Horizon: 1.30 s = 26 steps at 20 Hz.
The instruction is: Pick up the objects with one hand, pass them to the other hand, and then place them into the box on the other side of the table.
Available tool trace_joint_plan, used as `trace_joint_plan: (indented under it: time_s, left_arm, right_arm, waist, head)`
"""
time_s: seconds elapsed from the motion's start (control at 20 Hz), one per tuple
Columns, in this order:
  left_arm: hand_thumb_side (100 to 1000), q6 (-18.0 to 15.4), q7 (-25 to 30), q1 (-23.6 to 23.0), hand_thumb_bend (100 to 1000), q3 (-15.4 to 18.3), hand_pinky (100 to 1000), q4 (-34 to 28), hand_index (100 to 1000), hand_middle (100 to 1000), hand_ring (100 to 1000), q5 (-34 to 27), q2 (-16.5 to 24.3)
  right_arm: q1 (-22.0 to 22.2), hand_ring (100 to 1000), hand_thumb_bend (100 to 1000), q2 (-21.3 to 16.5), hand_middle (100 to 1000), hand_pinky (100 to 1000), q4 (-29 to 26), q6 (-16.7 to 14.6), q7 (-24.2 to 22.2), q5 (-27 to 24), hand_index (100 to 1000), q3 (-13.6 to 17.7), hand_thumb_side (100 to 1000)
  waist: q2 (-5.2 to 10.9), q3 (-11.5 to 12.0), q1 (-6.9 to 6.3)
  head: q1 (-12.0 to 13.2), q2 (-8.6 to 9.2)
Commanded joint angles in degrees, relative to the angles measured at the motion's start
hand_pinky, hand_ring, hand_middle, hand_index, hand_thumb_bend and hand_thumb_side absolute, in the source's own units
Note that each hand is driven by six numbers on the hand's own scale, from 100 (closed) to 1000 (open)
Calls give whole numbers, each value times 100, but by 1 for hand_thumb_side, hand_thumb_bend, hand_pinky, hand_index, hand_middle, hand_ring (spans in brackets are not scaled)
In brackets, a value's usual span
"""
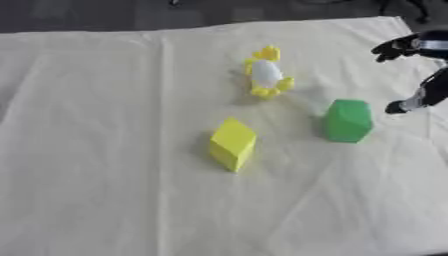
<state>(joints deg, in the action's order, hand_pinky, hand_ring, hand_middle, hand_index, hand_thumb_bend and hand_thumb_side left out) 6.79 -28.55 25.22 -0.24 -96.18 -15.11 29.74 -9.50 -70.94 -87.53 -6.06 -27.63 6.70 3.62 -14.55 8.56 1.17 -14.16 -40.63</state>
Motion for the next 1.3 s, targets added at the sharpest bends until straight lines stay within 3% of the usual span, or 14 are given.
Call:
trace_joint_plan:
  time_s: [0.05, 0.8, 0.85, 0.9, 1.0, 1.3]
  left_arm:
    - [855, -19, -1, 45, 207, 44, 742, -89, 853, 824, 783, -21, 208]
    - [856, -26, -18, 10, 206, 58, 743, -87, 854, 824, 785, -24, 227]
    - [855, -25, -19, 9, 206, 58, 743, -87, 854, 824, 785, -23, 227]
    - [856, -25, -19, 6, 205, 59, 743, -87, 853, 824, 785, -23, 226]
    - [856, -23, -20, -2, 205, 59, 743, -85, 853, 824, 785, -21, 225]
    - [855, -21, -27, -8, 204, 64, 743, -88, 854, 824, 785, -25, 231]
  right_arm:
    - [-20, 931, 547, -262, 854, 983, 22, 30, 67, -56, 968, 110, 186]
    - [-13, 922, 506, -280, 852, 976, 48, 159, 219, -125, 969, 150, 222]
    - [-16, 921, 486, -279, 849, 973, 55, 198, 240, -150, 962, 153, 245]
    - [-20, 917, 393, -271, 840, 966, 70, 264, 273, -208, 948, 161, 273]
    - [-25, 914, 298, -257, 834, 959, 96, 445, 368, -418, 938, 174, 306]
    - [-7, 917, 296, -283, 837, 956, 41, 716, 465, -687, 938, 161, 333]
  waist:
    - [169, -11, -3]
    - [185, -26, 0]
    - [188, -29, 1]
    - [191, -31, 1]
    - [194, -34, -1]
    - [197, -37, -9]
  head:
    - [39, 14]
    - [70, -68]
    - [72, -72]
    - [75, -76]
    - [81, -77]
    - [79, -82]
